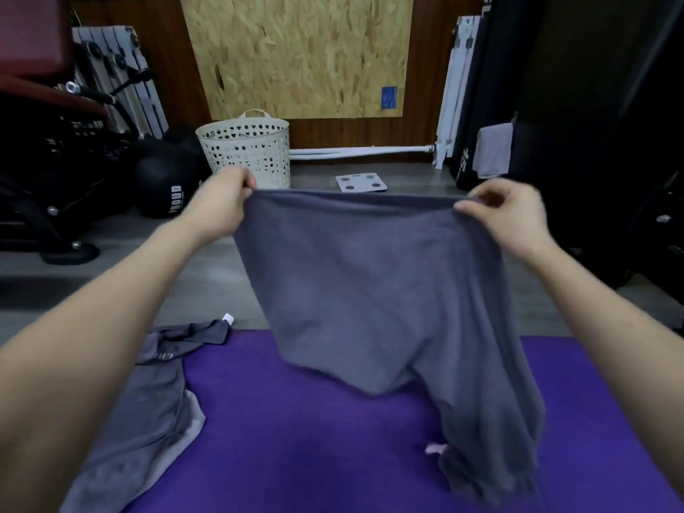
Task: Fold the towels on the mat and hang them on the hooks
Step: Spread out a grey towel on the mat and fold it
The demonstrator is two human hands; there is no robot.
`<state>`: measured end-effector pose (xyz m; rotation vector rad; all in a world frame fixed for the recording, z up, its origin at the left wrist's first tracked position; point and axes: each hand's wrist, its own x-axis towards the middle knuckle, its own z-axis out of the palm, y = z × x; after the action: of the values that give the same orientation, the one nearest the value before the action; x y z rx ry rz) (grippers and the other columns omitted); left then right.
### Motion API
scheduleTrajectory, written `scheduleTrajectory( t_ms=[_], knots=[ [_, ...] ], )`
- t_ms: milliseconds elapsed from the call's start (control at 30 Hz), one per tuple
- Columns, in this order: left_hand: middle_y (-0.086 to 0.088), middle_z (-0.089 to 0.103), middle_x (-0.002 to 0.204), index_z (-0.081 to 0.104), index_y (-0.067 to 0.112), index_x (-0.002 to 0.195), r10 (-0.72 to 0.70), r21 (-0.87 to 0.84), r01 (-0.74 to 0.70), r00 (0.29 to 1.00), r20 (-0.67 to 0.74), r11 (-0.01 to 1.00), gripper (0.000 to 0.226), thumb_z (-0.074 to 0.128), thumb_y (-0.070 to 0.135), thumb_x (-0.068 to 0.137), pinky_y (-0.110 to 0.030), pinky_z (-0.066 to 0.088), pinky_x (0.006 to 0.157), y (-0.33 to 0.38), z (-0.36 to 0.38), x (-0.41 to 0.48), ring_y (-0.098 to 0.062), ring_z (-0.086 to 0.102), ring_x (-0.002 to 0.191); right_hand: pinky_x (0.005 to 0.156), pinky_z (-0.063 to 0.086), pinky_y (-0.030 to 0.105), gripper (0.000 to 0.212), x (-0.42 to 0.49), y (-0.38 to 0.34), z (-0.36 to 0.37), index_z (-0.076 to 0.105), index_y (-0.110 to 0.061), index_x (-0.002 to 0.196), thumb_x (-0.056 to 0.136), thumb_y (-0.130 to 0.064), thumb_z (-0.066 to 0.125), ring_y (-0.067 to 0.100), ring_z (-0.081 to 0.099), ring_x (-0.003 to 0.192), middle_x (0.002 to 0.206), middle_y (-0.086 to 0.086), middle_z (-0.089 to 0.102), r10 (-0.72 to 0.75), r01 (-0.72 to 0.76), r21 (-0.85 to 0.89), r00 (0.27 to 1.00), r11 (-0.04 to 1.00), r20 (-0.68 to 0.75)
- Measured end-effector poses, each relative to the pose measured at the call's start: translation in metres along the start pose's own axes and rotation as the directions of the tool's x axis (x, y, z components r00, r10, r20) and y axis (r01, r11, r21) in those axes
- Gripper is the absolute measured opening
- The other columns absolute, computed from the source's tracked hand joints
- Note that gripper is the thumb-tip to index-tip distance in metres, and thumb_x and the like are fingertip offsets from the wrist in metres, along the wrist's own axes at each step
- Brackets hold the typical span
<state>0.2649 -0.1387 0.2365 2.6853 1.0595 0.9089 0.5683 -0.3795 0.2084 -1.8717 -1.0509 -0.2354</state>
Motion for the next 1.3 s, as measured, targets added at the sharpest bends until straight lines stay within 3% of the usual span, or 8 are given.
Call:
scheduleTrajectory(
  t_ms=[267, 500, 600, 767, 833, 1033, 1200, 1300],
  knots=[
    [-0.021, 0.054, 0.086, 0.053, -0.003, 0.087, 0.213, 0.006, -0.215, 0.969, 0.123, 0.977, 0.013, 0.047, -0.013, 0.084, -0.026, 0.026, 0.068, -0.063, 0.02, -0.101, -0.029, 0.051, 0.081, 0.064, 0.037, 0.012, 0.019, -0.128, 0.027, 0.022, 0.067, -0.012, 0.074, 0.069, -0.024, 0.081, 0.004, 0.051, 0.066, 0.068, -0.013, 0.058, -0.205, 0.224, -0.029, 0.932, 0.974, 0.297],
    [-0.006, 0.05, 0.077, 0.041, 0.026, 0.083, 0.234, -0.053, -0.273, 0.691, 0.684, 0.961, 0.045, 0.046, -0.013, 0.059, -0.027, 0.03, 0.064, -0.135, 0.1, -0.255, -0.026, 0.052, 0.071, 0.063, 0.035, 0.003, 0.011, -0.277, 0.087, 0.088, 0.071, -0.017, 0.074, 0.067, -0.015, 0.078, -0.005, 0.05, 0.068, 0.066, -0.01, 0.061, -0.073, 0.149, -0.048, 0.71, 0.988, 0.7],
    [-0.01, 0.054, 0.096, 0.05, 0.016, 0.097, 0.143, 0.011, -0.265, 0.554, 0.82, 0.964, 0.04, 0.043, -0.014, 0.073, -0.024, 0.029, 0.073, -0.142, 0.117, -0.295, -0.029, 0.055, 0.092, 0.062, 0.034, 0.002, 0.021, -0.3, 0.088, 0.101, 0.071, -0.025, 0.079, 0.071, -0.008, 0.08, -0.014, 0.052, 0.069, 0.067, -0.022, 0.055, 0.051, 0.065, -0.103, 0.548, 0.993, 0.835],
    [-0.009, 0.055, 0.114, 0.053, 0.011, 0.106, -0.077, 0.113, -0.289, 0.132, 0.988, 0.951, 0.03, 0.041, -0.004, 0.083, -0.028, 0.036, 0.074, -0.137, 0.133, -0.319, -0.027, 0.053, 0.103, 0.065, 0.039, 0.005, 0.022, -0.319, 0.077, 0.117, 0.071, -0.014, 0.104, 0.083, -0.01, 0.067, -0.012, 0.054, 0.063, 0.074, -0.015, 0.06, 0.221, 0.096, -0.23, 0.097, 0.968, 0.97],
    [-0.005, 0.055, 0.115, 0.054, 0.016, 0.113, -0.05, 0.09, -0.278, 0.149, 0.988, 0.956, 0.034, 0.043, 0.0, 0.085, -0.026, 0.039, 0.078, -0.138, 0.145, -0.321, -0.024, 0.053, 0.105, 0.072, 0.046, 0.012, 0.017, -0.32, 0.075, 0.121, 0.072, -0.018, 0.099, 0.084, -0.013, 0.067, -0.005, 0.06, 0.07, 0.082, -0.01, 0.069, 0.245, 0.02, -0.251, 0.158, 0.968, 0.957],
    [0.002, 0.056, 0.11, 0.059, 0.02, 0.11, 0.18, -0.112, -0.157, 0.533, 0.827, 0.981, 0.026, 0.047, 0.009, 0.09, -0.025, 0.039, 0.084, -0.126, 0.193, -0.297, -0.017, 0.054, 0.104, 0.081, 0.05, 0.022, 0.025, -0.297, 0.095, 0.118, 0.062, -0.036, 0.072, 0.083, -0.014, 0.069, -0.003, 0.064, 0.075, 0.08, -0.012, 0.07, 0.433, -0.291, -0.321, 0.639, 0.901, 0.636],
    [-0.004, 0.063, 0.098, 0.066, 0.016, 0.095, 0.293, -0.288, -0.132, 0.71, 0.64, 0.949, 0.013, 0.057, 0.012, 0.086, -0.033, 0.046, 0.085, -0.083, 0.224, -0.269, -0.024, 0.06, 0.095, 0.086, 0.051, 0.037, 0.024, -0.28, 0.135, 0.105, 0.068, -0.019, 0.092, 0.081, -0.04, 0.068, 0.017, 0.066, 0.093, 0.093, 0.0, 0.072, 0.632, -0.471, -0.431, 0.66, 0.77, 0.406],
    [-0.005, 0.064, 0.098, 0.068, 0.015, 0.094, 0.287, -0.291, -0.133, 0.759, 0.585, 0.947, 0.013, 0.058, 0.014, 0.086, -0.031, 0.045, 0.085, -0.047, 0.238, -0.253, -0.025, 0.059, 0.094, 0.079, 0.043, 0.03, 0.035, -0.265, 0.142, 0.122, 0.067, -0.02, 0.103, 0.083, -0.049, 0.062, 0.023, 0.059, 0.102, 0.103, 0.002, 0.067, 0.506, -0.226, -0.568, 0.763, 0.792, 0.402]
  ],
)
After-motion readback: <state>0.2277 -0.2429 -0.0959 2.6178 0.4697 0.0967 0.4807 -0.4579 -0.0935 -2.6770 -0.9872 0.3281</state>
